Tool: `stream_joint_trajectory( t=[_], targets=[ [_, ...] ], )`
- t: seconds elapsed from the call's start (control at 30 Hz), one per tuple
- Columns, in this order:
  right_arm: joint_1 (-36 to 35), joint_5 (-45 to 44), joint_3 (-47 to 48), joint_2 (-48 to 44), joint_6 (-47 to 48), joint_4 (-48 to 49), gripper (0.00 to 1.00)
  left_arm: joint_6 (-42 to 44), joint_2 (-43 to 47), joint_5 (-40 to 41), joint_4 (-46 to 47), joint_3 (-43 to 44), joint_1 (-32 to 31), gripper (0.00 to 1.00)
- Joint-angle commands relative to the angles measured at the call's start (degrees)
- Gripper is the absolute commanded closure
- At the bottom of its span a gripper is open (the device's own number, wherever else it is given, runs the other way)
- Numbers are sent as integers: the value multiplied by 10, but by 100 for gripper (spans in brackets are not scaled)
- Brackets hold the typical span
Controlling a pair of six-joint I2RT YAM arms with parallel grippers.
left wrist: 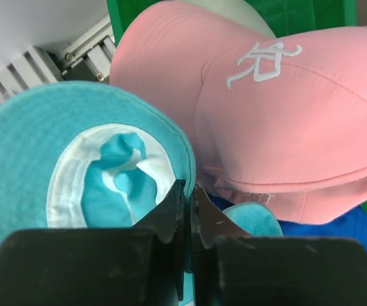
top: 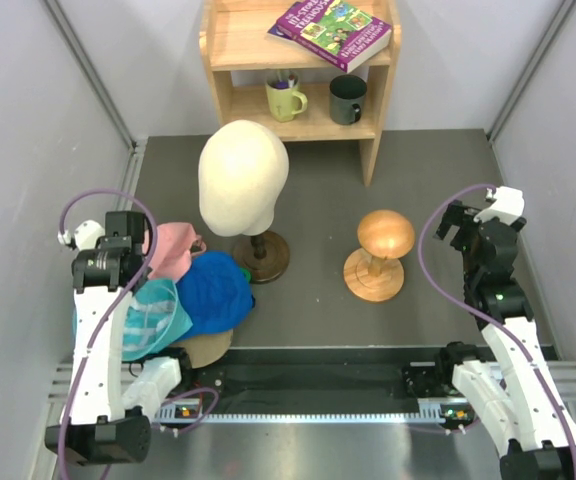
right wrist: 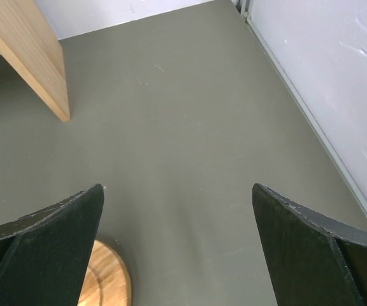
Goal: Stack the hats
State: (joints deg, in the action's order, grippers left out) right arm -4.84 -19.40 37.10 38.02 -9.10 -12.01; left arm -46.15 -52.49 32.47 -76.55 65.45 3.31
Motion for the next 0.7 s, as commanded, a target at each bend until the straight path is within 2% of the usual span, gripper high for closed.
stream_joint_trajectory(
  t=[0.0,0.23,0.37,0.43,0.47,0.53,0.67],
  targets=[
    [4,3,14,5,1,5,0,38,2,16,38,61,2,100],
    [5,16,57,22,-8,-10,0,111,-45,-16,143,215,3,100],
    [4,28,92,31,-10,-16,0,151,-77,-63,265,283,3,100],
    [4,29,102,34,-11,-27,0,162,-89,-105,314,297,2,100],
    [4,31,111,33,-13,-29,0,164,-99,-123,368,305,2,100],
    [4,34,117,30,-15,-42,0,178,-109,-202,432,307,1,100],
    [4,48,118,15,-30,-53,0,146,-160,-315,554,322,1,100]
  ],
)
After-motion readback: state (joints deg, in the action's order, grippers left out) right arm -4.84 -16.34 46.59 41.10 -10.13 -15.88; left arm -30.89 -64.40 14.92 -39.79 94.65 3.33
